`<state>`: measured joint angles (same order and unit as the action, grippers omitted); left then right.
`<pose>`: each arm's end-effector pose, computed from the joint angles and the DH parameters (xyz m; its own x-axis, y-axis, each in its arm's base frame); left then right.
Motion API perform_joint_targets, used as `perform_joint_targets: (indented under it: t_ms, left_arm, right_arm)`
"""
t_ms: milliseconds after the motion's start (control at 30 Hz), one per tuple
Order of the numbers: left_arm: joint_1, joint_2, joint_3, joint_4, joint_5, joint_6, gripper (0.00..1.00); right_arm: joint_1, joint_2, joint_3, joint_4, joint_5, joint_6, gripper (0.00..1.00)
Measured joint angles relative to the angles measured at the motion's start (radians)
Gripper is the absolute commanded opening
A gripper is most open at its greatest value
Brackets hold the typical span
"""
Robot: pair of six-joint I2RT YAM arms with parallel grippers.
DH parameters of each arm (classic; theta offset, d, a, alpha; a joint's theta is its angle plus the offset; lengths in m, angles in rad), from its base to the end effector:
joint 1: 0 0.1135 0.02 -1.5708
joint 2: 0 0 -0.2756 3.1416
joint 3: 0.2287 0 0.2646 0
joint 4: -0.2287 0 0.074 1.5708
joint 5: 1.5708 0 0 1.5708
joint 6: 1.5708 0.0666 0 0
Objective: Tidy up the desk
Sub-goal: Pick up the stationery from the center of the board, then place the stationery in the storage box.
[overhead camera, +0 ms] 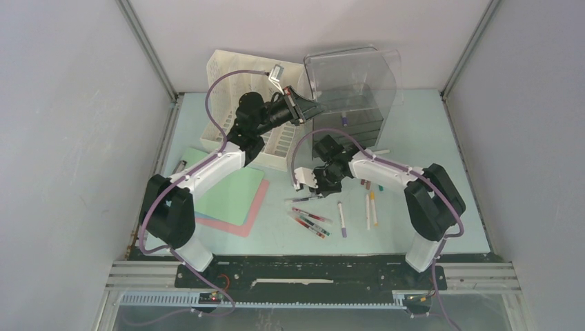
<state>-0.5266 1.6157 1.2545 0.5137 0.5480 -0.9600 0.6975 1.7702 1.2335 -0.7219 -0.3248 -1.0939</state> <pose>0.3491 -0.2431 0.3737 -0.6408 -0.4363 -0.6317 0.6089 0.2122 -0.7643 0.2691 0.2532 0.1729 0.2727 -0.8700 -0.4108 -0.9619 -0.2385 -0.1335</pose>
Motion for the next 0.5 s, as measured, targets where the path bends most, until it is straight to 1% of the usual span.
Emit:
perform_joint_targets:
  t_ms: [300, 400, 500]
  left_arm:
    - [0.000, 0.000, 0.000, 0.000, 0.000, 0.000, 0.00]
    - [0.000, 0.000, 0.000, 0.000, 0.001, 0.000, 0.00]
    - [0.000, 0.000, 0.000, 0.000, 0.001, 0.000, 0.00]
  right_arm:
    - [-0.068, -0.076, 0.000, 0.024, 0.013, 0.012, 0.00]
    - [-0.089, -0.097, -0.001, 0.050, 0.040, 0.027, 0.00]
    - [-0.106, -0.134, -0.020, 0.110, 0.077, 0.043, 0.00]
